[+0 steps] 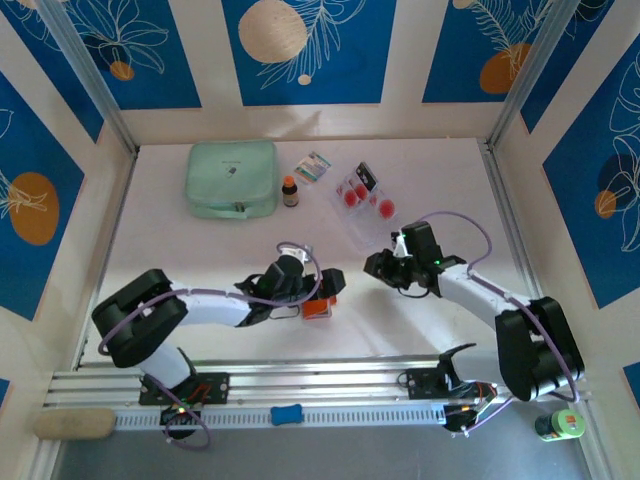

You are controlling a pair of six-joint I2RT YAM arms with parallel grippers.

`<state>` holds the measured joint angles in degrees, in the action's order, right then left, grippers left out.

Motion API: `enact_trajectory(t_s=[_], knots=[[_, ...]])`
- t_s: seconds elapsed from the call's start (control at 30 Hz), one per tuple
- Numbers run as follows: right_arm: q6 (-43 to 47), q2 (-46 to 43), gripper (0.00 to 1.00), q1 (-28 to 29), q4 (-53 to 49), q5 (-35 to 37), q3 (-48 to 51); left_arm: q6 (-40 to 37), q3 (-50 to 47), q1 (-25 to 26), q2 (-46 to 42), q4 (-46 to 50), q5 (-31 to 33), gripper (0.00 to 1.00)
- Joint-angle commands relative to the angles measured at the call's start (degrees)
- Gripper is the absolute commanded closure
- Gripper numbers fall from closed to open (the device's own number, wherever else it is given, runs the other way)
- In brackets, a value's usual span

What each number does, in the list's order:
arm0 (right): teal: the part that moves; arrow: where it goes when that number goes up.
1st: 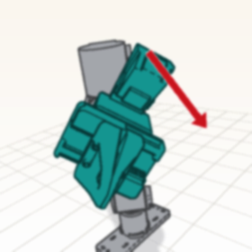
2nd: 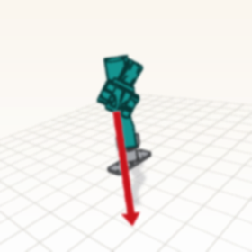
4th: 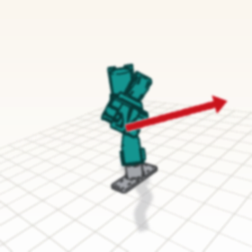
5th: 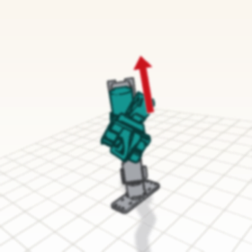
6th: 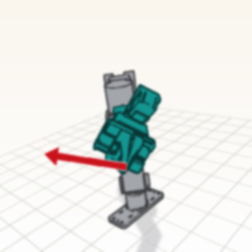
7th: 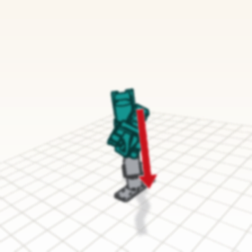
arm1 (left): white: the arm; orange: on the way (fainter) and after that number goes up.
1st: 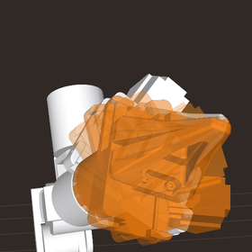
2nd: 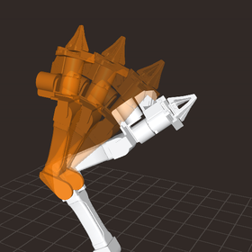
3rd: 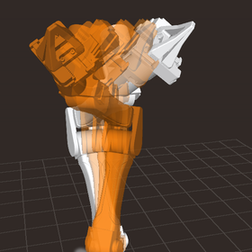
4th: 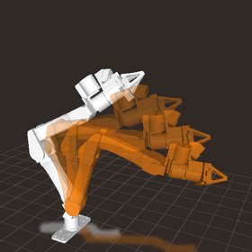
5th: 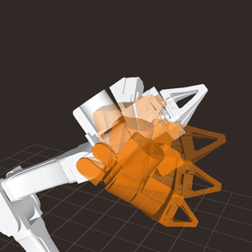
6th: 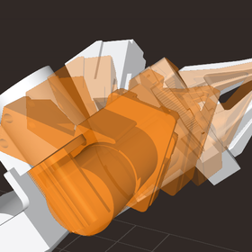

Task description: Put the credit cards into the card holder

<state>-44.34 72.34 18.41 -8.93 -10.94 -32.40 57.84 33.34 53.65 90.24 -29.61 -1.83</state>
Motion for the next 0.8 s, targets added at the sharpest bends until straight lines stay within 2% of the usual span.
enact_trajectory(t_s=[0.0,0.27,0.47,0.57,0.77], knots=[[1.8,-2.3,0.66,-1.6,-3.7,-3.0,0.9,0.9,0.4,1.4,2.2,0.7,2.2,0.0],[2.4,-5.0,0.67,-1.5,-5.6,-5.4,0.5,-1.0,1.7,1.3,0.5,3.6,3.3,0.0],[2.0,-7.2,0.69,2.4,-6.1,-5.6,0.2,-4.4,4.9,-1.2,-3.3,9.0,2.5,0.0],[1.0,-7.8,0.73,6.1,-6.3,-4.5,-1.0,-5.3,5.8,-3.3,-4.4,10.2,0.9,0.0],[-0.3,-4.3,0.78,17.3,-6.7,0.6,-6.7,-6.6,5.3,-7.8,-8.4,12.7,-0.3,0.0]])
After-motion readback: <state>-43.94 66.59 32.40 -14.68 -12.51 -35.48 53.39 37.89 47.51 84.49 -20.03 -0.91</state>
